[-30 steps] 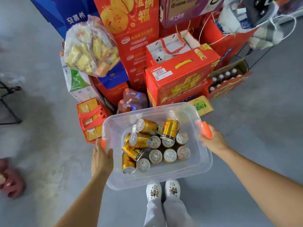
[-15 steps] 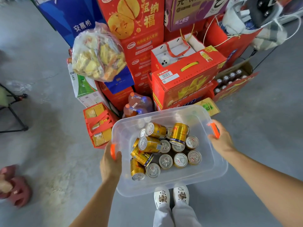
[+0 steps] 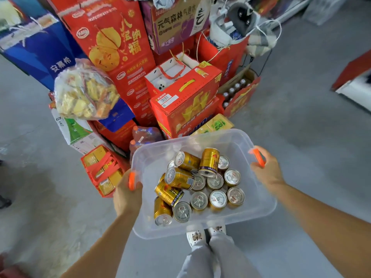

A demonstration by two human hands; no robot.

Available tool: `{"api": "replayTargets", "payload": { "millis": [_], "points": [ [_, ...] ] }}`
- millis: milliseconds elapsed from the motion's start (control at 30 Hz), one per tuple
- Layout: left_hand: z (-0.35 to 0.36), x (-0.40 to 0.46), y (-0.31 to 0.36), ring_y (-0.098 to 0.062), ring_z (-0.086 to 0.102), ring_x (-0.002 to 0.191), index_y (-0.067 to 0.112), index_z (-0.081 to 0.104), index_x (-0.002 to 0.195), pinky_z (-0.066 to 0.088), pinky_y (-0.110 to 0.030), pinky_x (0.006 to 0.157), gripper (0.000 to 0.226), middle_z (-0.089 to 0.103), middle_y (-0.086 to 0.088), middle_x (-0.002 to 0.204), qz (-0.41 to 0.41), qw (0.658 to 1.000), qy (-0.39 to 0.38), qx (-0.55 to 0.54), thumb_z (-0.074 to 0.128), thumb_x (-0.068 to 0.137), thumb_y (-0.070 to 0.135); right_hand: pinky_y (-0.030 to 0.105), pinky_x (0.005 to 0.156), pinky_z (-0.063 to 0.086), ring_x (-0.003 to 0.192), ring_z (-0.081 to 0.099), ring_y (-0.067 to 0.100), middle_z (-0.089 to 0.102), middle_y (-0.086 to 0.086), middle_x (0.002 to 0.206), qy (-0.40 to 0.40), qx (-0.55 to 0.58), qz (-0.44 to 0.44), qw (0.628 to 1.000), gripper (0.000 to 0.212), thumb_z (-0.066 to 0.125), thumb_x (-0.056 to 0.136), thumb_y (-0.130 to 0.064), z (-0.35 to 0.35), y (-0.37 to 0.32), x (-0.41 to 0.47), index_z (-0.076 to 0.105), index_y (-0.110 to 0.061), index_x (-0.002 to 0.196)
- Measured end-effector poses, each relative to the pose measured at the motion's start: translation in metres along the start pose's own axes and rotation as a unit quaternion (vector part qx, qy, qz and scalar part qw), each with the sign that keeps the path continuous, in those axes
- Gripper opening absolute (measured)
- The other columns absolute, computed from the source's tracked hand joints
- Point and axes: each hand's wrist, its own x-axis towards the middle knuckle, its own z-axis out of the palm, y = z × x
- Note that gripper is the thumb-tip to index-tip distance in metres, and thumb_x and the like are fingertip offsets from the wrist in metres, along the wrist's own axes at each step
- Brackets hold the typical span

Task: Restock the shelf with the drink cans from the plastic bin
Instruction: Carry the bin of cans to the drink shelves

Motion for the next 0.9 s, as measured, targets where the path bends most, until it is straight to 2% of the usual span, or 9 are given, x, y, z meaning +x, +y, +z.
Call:
{"api": "replayTargets", "payload": {
  "millis": [200, 333, 433, 500, 567, 633, 700, 800, 900],
  "points": [
    [0.015, -0.005, 0.042, -0.032, 0.062, 0.076, 0.032, 0.063, 0.115, 0.054, -0.04, 0.069, 0.039, 0.067, -0.002, 0.081, 0.077, 0.995, -0.06, 0.008, 0.062, 0.08, 0.015, 0.034, 0.07, 0.05, 0.067, 0.054, 0.023, 0.064, -0.002, 0.096, 0.072, 0.036, 0.045, 0.996, 0.045, 0.054, 0.077, -0.006, -0.056, 0.034, -0.033, 0.06, -0.029, 0.116],
    [0.034, -0.013, 0.083, -0.035, 0.061, 0.077, 0.025, 0.064, 0.121, 0.052, -0.038, 0.073, 0.042, 0.064, -0.006, 0.079, 0.135, 0.988, -0.08, 0.015, 0.063, 0.082, 0.012, 0.037, 0.075, 0.053, 0.069, 0.055, 0.021, 0.065, -0.008, 0.1, 0.116, 0.063, 0.072, 0.989, 0.046, 0.058, 0.074, -0.008, -0.095, 0.055, -0.052, 0.059, -0.029, 0.115],
    [0.053, -0.02, 0.113, -0.032, 0.061, 0.072, 0.03, 0.065, 0.119, 0.052, -0.038, 0.068, 0.04, 0.066, -0.007, 0.079, 0.173, 0.979, -0.112, 0.003, 0.064, 0.081, 0.016, 0.032, 0.075, 0.049, 0.078, 0.06, 0.027, 0.065, -0.004, 0.097, 0.171, 0.087, 0.09, 0.977, 0.044, 0.062, 0.077, -0.005, -0.123, 0.071, -0.075, 0.062, -0.028, 0.114],
    [0.069, -0.026, 0.133, -0.032, 0.062, 0.069, 0.033, 0.066, 0.115, 0.055, -0.04, 0.067, 0.041, 0.067, -0.006, 0.076, 0.192, 0.972, -0.132, -0.003, 0.064, 0.076, 0.02, 0.039, 0.079, 0.052, 0.08, 0.059, 0.026, 0.064, 0.0, 0.099, 0.206, 0.104, 0.109, 0.967, 0.042, 0.063, 0.077, -0.011, -0.142, 0.082, -0.09, 0.062, -0.029, 0.116],
    [0.085, -0.037, 0.156, -0.035, 0.064, 0.075, 0.033, 0.066, 0.114, 0.056, -0.042, 0.071, 0.045, 0.067, -0.005, 0.076, 0.214, 0.965, -0.149, -0.004, 0.064, 0.071, 0.023, 0.041, 0.083, 0.051, 0.083, 0.056, 0.023, 0.061, 0.0, 0.1, 0.229, 0.118, 0.138, 0.956, 0.042, 0.064, 0.08, -0.012, -0.162, 0.094, -0.103, 0.061, -0.034, 0.116],
    [0.104, -0.051, 0.184, -0.034, 0.064, 0.08, 0.032, 0.067, 0.114, 0.054, -0.039, 0.073, 0.043, 0.068, -0.004, 0.082, 0.246, 0.955, -0.167, 0.001, 0.067, 0.072, 0.022, 0.045, 0.079, 0.051, 0.078, 0.056, 0.022, 0.064, 0.002, 0.098, 0.255, 0.147, 0.145, 0.945, 0.043, 0.062, 0.077, -0.018, -0.181, 0.111, -0.115, 0.059, -0.049, 0.107],
    [0.126, -0.071, 0.213, -0.03, 0.061, 0.075, 0.03, 0.069, 0.111, 0.049, -0.033, 0.068, 0.039, 0.067, -0.004, 0.079, 0.271, 0.943, -0.192, 0.012, 0.069, 0.074, 0.018, 0.047, 0.075, 0.053, 0.073, 0.059, 0.025, 0.068, 0.005, 0.101, 0.289, 0.158, 0.165, 0.93, 0.046, 0.06, 0.07, -0.024, -0.201, 0.135, -0.125, 0.056, -0.055, 0.104],
    [0.161, -0.102, 0.248, -0.026, 0.062, 0.066, 0.031, 0.068, 0.106, 0.05, -0.032, 0.061, 0.031, 0.067, 0.0, 0.072, 0.294, 0.928, -0.229, 0.012, 0.067, 0.075, 0.026, 0.046, 0.08, 0.055, 0.085, 0.064, 0.032, 0.067, 0.007, 0.106, 0.324, 0.153, 0.218, 0.908, 0.046, 0.064, 0.075, -0.021, -0.232, 0.161, -0.142, 0.058, -0.036, 0.118],
    [0.198, -0.137, 0.277, -0.015, 0.059, 0.056, 0.04, 0.067, 0.102, 0.049, -0.029, 0.056, 0.03, 0.063, 0.007, 0.067, 0.321, 0.911, -0.261, 0.012, 0.064, 0.073, 0.035, 0.046, 0.082, 0.054, 0.089, 0.064, 0.033, 0.066, 0.005, 0.105, 0.354, 0.156, 0.246, 0.889, 0.046, 0.065, 0.079, -0.013, -0.263, 0.19, -0.154, 0.059, -0.032, 0.121]
  ]
}}
